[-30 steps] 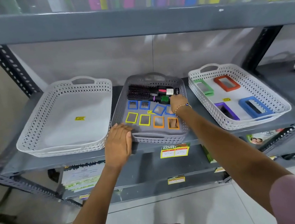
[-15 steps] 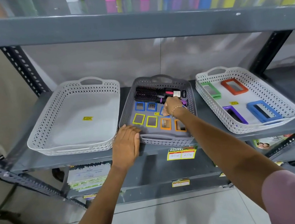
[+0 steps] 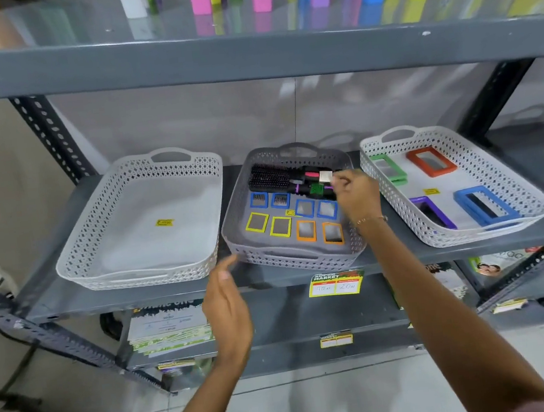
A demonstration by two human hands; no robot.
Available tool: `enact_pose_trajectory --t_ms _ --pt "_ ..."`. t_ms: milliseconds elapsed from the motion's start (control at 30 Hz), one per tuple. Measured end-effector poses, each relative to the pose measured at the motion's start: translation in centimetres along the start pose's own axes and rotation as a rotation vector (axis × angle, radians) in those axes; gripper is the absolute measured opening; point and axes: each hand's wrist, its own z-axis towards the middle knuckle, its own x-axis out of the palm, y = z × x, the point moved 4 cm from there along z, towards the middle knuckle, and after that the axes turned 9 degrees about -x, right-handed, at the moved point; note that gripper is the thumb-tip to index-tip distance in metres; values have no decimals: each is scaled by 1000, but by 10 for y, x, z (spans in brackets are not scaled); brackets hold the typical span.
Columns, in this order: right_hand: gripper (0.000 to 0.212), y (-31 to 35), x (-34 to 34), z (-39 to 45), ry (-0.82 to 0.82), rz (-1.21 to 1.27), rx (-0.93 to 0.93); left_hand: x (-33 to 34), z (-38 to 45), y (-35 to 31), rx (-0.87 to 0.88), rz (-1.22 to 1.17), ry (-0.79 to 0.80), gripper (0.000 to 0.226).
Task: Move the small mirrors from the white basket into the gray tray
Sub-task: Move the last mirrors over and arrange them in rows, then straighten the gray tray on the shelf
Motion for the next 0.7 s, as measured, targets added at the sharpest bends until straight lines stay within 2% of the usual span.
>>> enact_pose_trajectory --t_ms 67,133,233,300,467,700 --pt "37 -12 -11 -34 -173 191 118 1 -3 12 -333 -103 13 39" --pt "44 -26 -6 -68 -263 516 350 5 4 23 -523 -79 78 41" --pt "51 -44 17 -97 -290 938 579 26 15 19 -554 -17 209 52" --pt "53 -47 26 -107 -238 1103 606 41 14 14 -581 10 236 56" --pt "54 -36 24 -109 -148 1166 455 35 25 5 -526 46 128 59" --pt "53 -35 31 -106 -124 1109 529 47 46 -5 -578 -233 16 53"
